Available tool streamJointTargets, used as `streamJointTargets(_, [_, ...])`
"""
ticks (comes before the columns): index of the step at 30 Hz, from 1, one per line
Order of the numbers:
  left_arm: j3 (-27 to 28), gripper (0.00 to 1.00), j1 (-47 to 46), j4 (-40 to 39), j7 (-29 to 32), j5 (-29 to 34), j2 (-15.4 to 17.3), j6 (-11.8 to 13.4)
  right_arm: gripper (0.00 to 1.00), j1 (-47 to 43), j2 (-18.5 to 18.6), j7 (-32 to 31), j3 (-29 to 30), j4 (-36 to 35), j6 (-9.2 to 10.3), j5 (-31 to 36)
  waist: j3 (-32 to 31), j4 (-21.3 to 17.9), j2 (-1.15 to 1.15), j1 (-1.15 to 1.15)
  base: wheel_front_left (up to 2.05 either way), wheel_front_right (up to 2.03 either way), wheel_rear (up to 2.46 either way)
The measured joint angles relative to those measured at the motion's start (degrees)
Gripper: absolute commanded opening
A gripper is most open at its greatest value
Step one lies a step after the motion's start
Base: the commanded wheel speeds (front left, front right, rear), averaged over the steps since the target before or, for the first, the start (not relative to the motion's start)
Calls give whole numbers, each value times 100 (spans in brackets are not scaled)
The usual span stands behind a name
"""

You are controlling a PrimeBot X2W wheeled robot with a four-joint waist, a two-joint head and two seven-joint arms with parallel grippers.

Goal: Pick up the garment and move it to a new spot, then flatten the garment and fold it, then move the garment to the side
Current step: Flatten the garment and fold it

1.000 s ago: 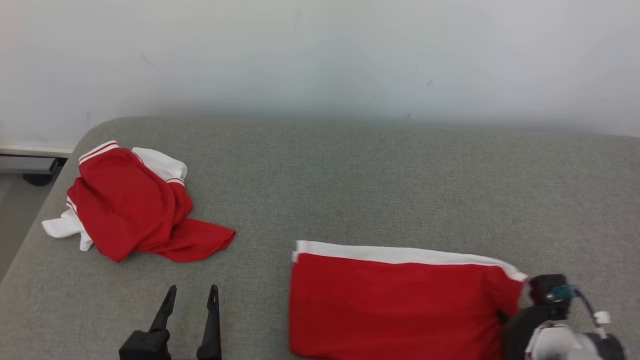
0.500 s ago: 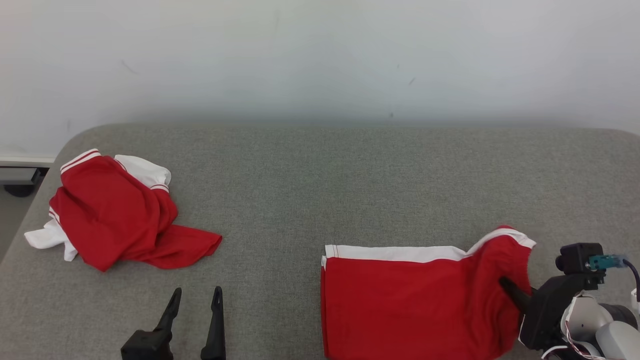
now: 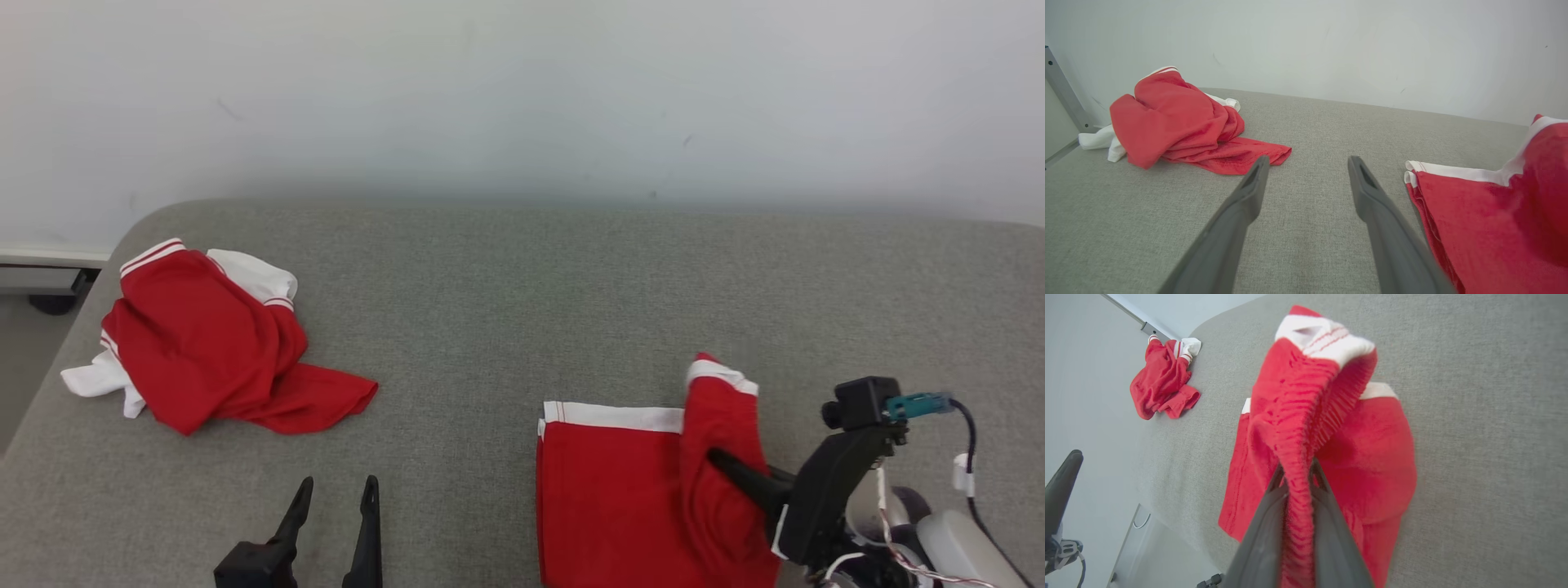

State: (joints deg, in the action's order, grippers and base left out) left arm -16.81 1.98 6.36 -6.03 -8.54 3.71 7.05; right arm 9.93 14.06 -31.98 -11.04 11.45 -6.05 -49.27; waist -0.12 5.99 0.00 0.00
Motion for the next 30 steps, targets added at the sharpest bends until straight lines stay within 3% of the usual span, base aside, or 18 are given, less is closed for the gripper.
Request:
streamJointTargets(4, [-56,100,-14,27,36,-7,-5,0,0,3,-183,-165,-148,-70,11,-21,11,100,0,0,0,0,0])
streamJointTargets(16, [-107,100,-135,85,46,-58,-20,0,0,340,-616,-343,-342,254,787,269,125,425,0,0,0,0,0])
streamJointTargets(23, [-102,100,-152,162,44,-109,-31,0,0,405,-655,-474,-521,494,914,410,149,552,0,0,0,0,0])
streamJointTargets(25, [-101,100,-152,170,43,-110,-33,0,35,448,-648,-517,-558,508,914,411,145,559,0,0,0,0,0])
streamJointTargets(26, [-98,100,-151,175,42,-113,-34,0,76,464,-644,-530,-572,501,907,419,142,559,0,0,0,0,0])
streamJointTargets(27, [-90,100,-149,179,37,-115,-35,0,94,469,-642,-527,-570,483,907,432,139,558,0,0,0,0,0])
streamJointTargets(28, [-71,100,-146,188,36,-115,-37,0,100,477,-641,-528,-570,486,906,443,134,553,0,0,0,0,0])
streamJointTargets(30, [-45,100,-138,194,33,-115,-37,0,100,485,-635,-525,-559,478,905,444,117,530,0,0,0,0,0])
